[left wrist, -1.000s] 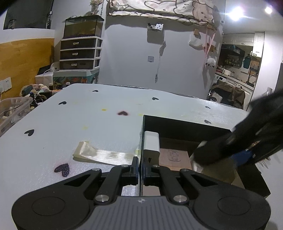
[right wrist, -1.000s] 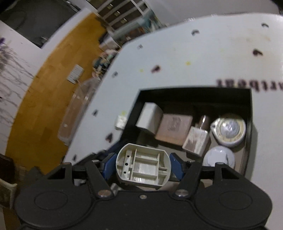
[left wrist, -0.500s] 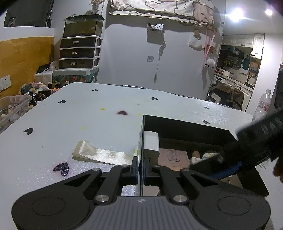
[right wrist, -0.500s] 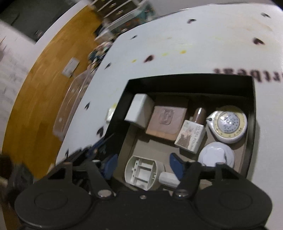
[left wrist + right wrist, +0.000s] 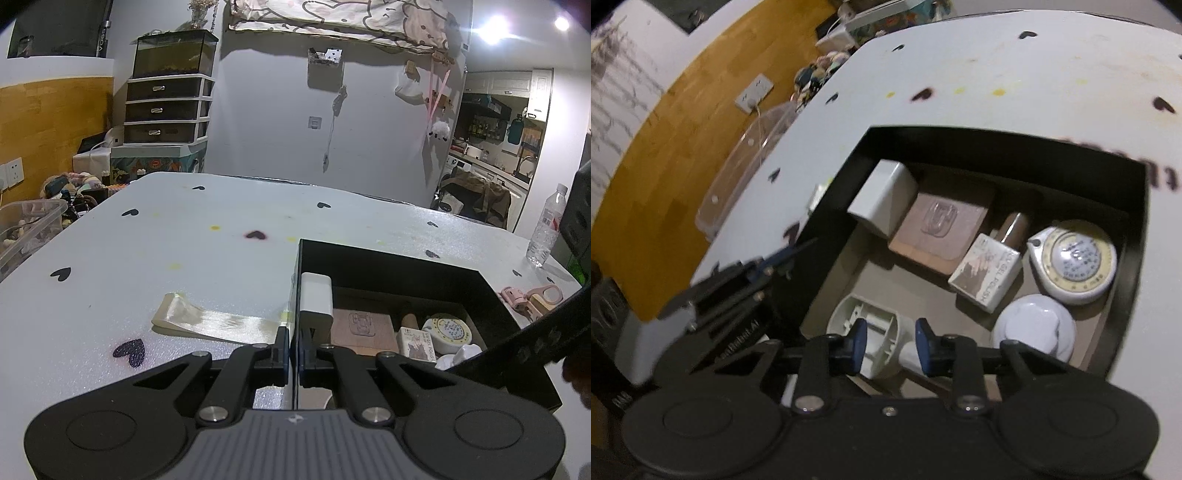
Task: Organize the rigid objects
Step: 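Carry the beige holder into the black box, lower it and release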
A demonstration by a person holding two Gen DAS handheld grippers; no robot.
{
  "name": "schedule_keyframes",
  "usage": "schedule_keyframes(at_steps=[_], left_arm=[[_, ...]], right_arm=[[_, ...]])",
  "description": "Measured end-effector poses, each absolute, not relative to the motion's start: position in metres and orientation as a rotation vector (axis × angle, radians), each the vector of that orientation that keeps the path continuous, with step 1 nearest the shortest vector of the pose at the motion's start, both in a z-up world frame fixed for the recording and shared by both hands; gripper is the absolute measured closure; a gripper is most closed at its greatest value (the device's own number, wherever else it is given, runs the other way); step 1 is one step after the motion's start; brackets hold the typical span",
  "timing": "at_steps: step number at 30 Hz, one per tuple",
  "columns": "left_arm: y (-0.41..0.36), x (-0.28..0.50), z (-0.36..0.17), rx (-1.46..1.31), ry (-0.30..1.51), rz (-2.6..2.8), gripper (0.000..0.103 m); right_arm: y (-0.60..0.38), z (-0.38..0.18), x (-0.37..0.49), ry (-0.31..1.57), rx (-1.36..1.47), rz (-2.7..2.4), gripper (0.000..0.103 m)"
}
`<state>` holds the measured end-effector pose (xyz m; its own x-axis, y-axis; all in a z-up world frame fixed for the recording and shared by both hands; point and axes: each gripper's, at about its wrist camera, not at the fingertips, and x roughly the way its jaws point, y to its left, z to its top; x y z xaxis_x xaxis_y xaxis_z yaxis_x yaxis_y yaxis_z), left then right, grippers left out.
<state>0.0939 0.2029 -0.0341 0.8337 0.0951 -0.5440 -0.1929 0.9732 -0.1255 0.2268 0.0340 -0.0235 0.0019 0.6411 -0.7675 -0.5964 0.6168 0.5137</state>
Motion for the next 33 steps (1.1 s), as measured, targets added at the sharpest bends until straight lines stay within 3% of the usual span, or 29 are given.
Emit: schedule_keyframes(at_steps=[2, 4, 6, 20, 22, 24, 30, 33], left_arm=[[0.203, 0.094, -0.034, -0.179, 0.566, 0.153, 0.099], [0.203, 0.094, -0.034, -0.179, 0.566, 0.153, 0.099], [0.203, 0.094, -0.034, -0.178, 0.566, 0.153, 0.099], [0.203, 0.094, -0.034, -0.176, 0.567, 0.153, 0.099], [0.203, 0.094, -0.034, -0.176, 0.567, 0.153, 0.099], [0.203, 0.094, -0.034, -0.176, 0.567, 0.153, 0.099], [0.203, 0.094, -0.034, -0.176, 0.567, 0.153, 0.099], [0.203, 0.094, -0.034, -0.176, 0.567, 0.153, 0.099]], right_arm=[[0.038, -0.027, 0.226, 1.224, 0.023, 0.981, 0.088], [0.041, -0.031, 0.228, 1.211, 0.032, 0.992, 0.09], [0.042, -0.03, 0.228, 1.169, 0.035, 0.997, 0.099], [0.035, -0.035, 0.242, 1.151, 0.211, 0.843, 0.1], [0.033, -0.033, 0.24, 1.158, 0.214, 0.855, 0.095], [0.031, -0.029, 0.239, 1.154, 0.203, 0.873, 0.083], [0.027, -0.013, 0.228, 1.109, 0.046, 0.982, 0.061], [0.031, -0.008, 0.222, 1.055, -0.093, 1.023, 0.059]])
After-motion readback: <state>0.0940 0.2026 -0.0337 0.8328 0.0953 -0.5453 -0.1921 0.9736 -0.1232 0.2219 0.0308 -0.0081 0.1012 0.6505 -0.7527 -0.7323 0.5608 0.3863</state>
